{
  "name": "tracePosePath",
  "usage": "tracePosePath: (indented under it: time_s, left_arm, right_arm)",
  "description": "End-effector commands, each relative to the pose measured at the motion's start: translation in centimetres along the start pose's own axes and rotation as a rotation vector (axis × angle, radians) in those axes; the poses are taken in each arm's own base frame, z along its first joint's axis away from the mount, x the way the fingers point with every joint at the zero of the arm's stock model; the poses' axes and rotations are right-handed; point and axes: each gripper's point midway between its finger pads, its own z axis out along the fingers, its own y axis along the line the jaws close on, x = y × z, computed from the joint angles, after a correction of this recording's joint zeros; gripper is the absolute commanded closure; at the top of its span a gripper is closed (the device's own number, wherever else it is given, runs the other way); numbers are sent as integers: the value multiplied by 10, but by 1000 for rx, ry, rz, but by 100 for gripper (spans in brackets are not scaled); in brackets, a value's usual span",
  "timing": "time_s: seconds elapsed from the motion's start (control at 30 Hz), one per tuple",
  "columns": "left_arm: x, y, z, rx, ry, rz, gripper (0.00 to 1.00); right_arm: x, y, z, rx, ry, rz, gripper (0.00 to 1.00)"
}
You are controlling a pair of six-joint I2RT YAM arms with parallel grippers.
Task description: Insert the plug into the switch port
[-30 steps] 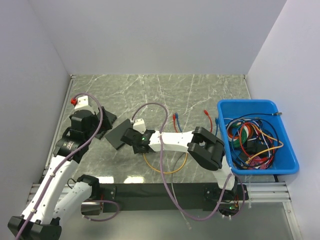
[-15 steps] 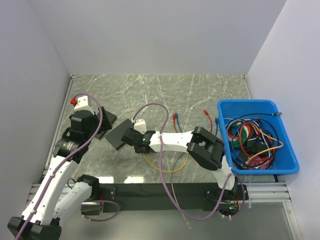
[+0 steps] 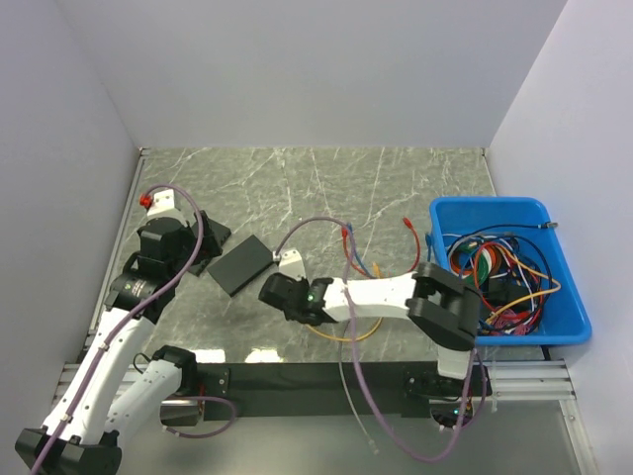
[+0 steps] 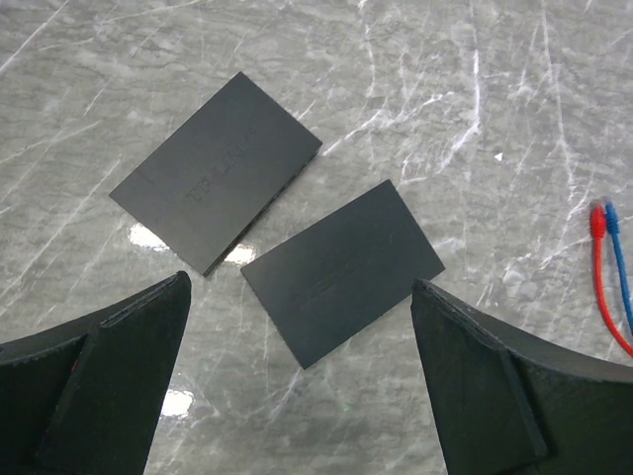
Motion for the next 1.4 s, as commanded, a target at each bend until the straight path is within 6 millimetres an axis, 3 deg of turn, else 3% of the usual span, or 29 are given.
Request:
tracePosePath:
  time_s: [0.0, 0.07, 0.1, 0.2, 0.27, 0.3, 0.4, 0.47, 0.53, 0.6, 0.73, 0.9, 1.03, 1.07, 1.13, 1.17, 1.37]
  left_arm:
    - [-16, -13, -5, 68, -63, -7, 1]
    - [-24, -19, -8, 101, -82, -12, 3]
    - [-27, -28, -11, 147, -85, -18, 2]
    - [-39, -47, -22, 252, -113, -5, 1]
    - [-50, -55, -31, 305, -152, -4, 1]
    - [-59, -62, -36, 343, -190, -5, 1]
    - [-55, -89, -49, 509, -171, -18, 2]
    - [-34, -110, -57, 653, -81, -7, 6]
    - [-12, -129, -67, 807, 7, -7, 19]
    - [-2, -138, -76, 900, 47, 1, 24]
    - [2, -145, -88, 980, 57, 17, 28]
    - [5, -149, -95, 1028, 72, 29, 41]
    - [5, -151, -102, 1062, 72, 37, 47]
    - [4, -151, -106, 1073, 61, 42, 47]
    - [2, -152, -110, 1089, 48, 48, 48]
    - [1, -152, -114, 1096, 36, 52, 48]
    - [1, -153, -122, 1129, 25, 63, 49]
  right_arm:
    - [-34, 16, -45, -100, -170, 0, 100]
    - [-34, 20, -57, -147, -198, -14, 100]
    - [-24, 17, -59, -160, -195, -34, 100]
    - [-39, 28, -93, -333, -292, 13, 100]
    - [-28, 29, -102, -427, -298, -18, 100]
    - [-40, 35, -120, -502, -352, 10, 100]
    - [-44, 39, -140, -592, -399, -20, 100]
    - [-46, 43, -147, -618, -412, -32, 100]
    - [-51, 47, -155, -646, -438, -46, 100]
    - [-56, 50, -164, -683, -463, -45, 100]
    - [-68, 54, -180, -736, -526, -33, 100]
    - [-81, 59, -208, -845, -616, -23, 100]
    - [-78, 62, -229, -988, -658, -46, 100]
    - [-72, 58, -228, -1011, -655, -51, 100]
    - [-80, 51, -229, -1044, -683, -15, 100]
    - [-71, 48, -226, -1075, -663, -26, 100]
    - [-83, 25, -230, -1129, -715, 40, 100]
